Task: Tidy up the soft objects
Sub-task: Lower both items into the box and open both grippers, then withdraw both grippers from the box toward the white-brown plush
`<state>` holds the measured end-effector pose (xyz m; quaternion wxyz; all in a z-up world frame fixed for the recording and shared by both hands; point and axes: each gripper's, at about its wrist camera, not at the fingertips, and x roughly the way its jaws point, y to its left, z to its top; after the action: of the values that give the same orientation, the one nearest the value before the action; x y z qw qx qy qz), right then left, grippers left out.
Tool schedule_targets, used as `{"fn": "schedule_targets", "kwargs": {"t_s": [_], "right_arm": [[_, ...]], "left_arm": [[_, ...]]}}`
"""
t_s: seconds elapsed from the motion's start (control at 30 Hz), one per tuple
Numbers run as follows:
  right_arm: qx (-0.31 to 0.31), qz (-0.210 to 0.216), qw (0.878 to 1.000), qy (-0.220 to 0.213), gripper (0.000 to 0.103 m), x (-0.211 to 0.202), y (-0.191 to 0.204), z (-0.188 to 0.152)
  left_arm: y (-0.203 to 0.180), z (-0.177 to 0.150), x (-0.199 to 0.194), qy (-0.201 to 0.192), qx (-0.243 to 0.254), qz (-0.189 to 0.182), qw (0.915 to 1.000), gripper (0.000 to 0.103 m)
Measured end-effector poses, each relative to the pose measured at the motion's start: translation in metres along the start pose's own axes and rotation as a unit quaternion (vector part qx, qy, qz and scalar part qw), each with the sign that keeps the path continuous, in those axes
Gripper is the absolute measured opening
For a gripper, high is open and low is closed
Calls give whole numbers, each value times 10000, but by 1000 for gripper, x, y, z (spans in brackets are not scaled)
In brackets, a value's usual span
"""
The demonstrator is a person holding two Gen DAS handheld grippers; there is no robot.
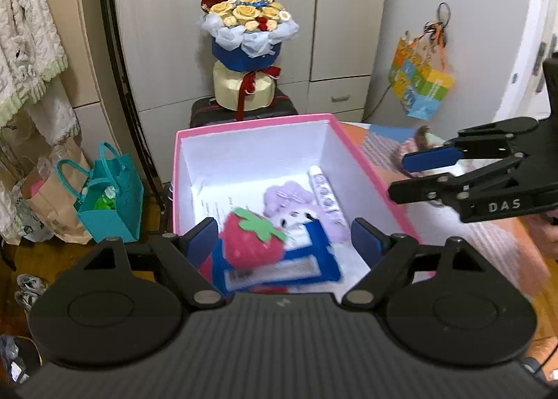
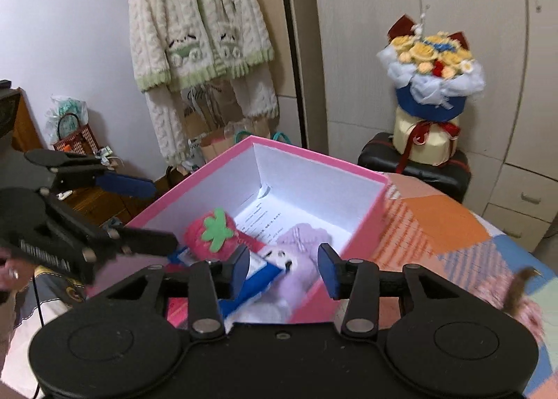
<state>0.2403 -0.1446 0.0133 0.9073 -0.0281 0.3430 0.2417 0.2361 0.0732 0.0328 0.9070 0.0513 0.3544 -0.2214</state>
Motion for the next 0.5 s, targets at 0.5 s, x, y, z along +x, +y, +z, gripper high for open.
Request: {"fn": "schedule_targets", "kwargs": {"t_s": [0.5], "right_arm": [[-803, -564, 9947, -319, 60, -122, 26, -70]], "left_arm": [[-78, -30, -77, -18, 788, -356, 9962, 92]]}}
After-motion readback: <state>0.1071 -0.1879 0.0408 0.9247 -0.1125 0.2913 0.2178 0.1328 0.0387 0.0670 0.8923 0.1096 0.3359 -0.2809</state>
